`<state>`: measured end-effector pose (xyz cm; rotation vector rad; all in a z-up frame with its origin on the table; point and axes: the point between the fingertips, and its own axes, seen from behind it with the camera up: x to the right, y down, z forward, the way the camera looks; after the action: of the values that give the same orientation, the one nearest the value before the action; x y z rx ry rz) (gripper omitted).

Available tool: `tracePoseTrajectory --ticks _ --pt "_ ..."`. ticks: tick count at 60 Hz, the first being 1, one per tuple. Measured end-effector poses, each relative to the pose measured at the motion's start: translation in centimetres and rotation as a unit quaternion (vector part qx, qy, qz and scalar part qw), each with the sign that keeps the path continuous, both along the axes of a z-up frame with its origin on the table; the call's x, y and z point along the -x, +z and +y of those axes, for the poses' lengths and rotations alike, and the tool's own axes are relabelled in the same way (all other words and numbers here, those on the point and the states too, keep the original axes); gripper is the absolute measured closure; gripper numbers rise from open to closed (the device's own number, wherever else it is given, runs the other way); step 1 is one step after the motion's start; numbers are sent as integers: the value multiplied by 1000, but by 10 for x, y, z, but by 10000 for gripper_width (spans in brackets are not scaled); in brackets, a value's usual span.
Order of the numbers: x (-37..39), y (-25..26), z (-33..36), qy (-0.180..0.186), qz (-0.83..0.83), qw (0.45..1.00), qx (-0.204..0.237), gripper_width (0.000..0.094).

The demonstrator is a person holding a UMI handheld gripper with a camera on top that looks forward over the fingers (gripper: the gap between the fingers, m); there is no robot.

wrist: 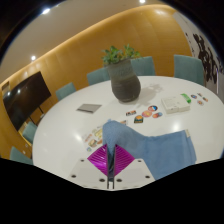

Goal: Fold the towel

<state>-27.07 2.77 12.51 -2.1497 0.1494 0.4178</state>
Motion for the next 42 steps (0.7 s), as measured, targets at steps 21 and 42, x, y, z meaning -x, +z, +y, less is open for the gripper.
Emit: tracePoseTrajectory --ticks 21,42 --pt "-181 -70 -14 -134 -7 988 79 636" --pt "-219 -10 -100 -147 -162 974 60 84"
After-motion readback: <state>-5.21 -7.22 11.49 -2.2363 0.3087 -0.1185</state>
